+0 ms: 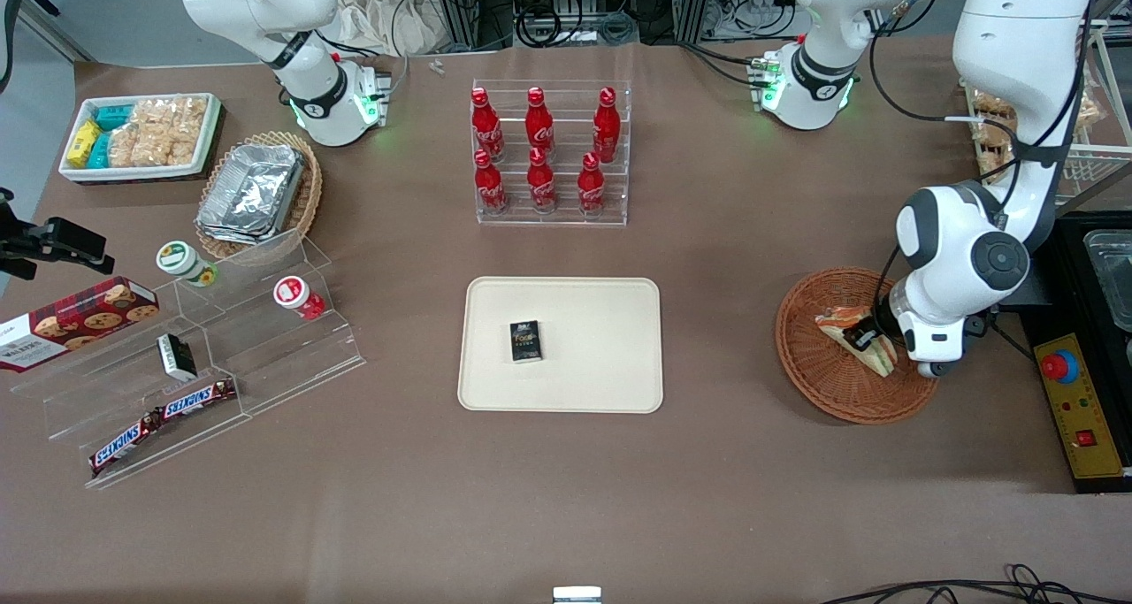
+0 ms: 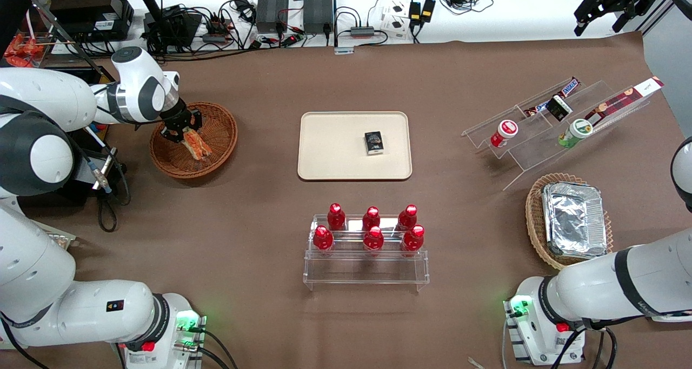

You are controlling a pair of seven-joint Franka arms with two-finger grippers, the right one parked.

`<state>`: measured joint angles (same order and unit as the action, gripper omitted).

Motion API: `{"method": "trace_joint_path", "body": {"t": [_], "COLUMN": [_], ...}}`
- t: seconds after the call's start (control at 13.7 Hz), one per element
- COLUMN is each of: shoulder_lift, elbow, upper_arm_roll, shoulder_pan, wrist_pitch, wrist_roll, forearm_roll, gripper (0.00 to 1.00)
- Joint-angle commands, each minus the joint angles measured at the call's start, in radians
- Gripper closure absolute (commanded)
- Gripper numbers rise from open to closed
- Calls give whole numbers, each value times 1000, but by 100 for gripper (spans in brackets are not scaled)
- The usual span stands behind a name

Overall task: Place sandwich from basket to tray
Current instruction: 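Close the left gripper on the wrapped sandwich and lift it, then carry the sandwich with the left gripper over the cream tray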

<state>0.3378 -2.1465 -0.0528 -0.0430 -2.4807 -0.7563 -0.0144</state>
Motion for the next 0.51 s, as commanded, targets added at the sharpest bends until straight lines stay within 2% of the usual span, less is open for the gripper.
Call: {"method": "trace_joint_path", "body": {"t": [0.0,0.22,0.44], "shoulder_lift": [-95,-181,-184], "elbow": [-1,57,204], "upper_arm_roll": [-7,-22,-99], "shoulder_pan": [5,12,12], "wrist_pitch": [70,233,420], "wrist_roll": [-34,-12,12], "forearm_roll": [33,36,36], "gripper": [77,77,77]}}
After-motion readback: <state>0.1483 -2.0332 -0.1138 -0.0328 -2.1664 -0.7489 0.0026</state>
